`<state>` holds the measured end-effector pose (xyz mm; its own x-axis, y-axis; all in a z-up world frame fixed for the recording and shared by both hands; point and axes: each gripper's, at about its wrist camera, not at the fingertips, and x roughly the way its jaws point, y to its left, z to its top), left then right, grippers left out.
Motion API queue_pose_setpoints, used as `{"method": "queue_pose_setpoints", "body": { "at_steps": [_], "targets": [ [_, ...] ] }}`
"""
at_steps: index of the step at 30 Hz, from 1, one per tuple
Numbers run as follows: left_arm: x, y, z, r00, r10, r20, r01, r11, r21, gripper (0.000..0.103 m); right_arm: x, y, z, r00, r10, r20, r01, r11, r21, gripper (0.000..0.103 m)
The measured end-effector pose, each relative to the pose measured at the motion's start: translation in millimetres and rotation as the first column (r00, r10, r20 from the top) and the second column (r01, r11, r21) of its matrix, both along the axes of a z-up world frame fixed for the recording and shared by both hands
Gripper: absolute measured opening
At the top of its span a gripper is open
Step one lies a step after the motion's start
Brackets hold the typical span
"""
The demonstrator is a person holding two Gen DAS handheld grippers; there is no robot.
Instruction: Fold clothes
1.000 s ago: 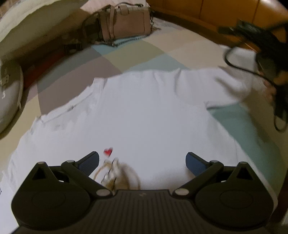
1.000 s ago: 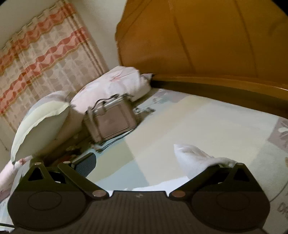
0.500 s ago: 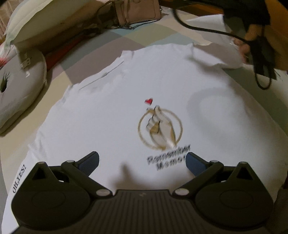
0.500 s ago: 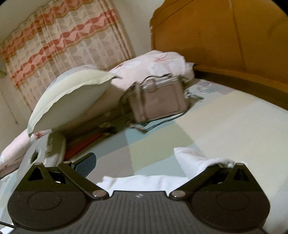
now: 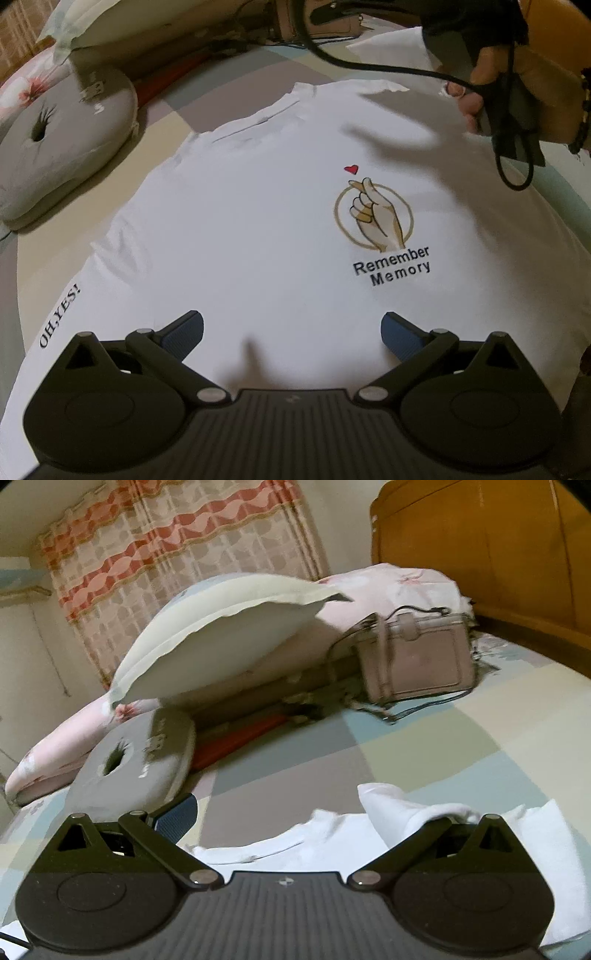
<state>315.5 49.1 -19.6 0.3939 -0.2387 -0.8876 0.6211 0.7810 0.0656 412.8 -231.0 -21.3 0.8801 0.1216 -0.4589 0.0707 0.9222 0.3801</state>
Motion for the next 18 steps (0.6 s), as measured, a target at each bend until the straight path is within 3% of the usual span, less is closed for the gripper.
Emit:
{"method": "queue_pose_setpoints", "body": {
  "at_steps": [18],
  "targets": [
    [-11, 36, -4, 0.998, 0.067, -0.009, -0.067, 0.998, -0.022, 0.102, 10, 86, -4, 0.978, 0.199, -0.062, -0.2, 0.98, -0.004, 0.103]
  ]
}}
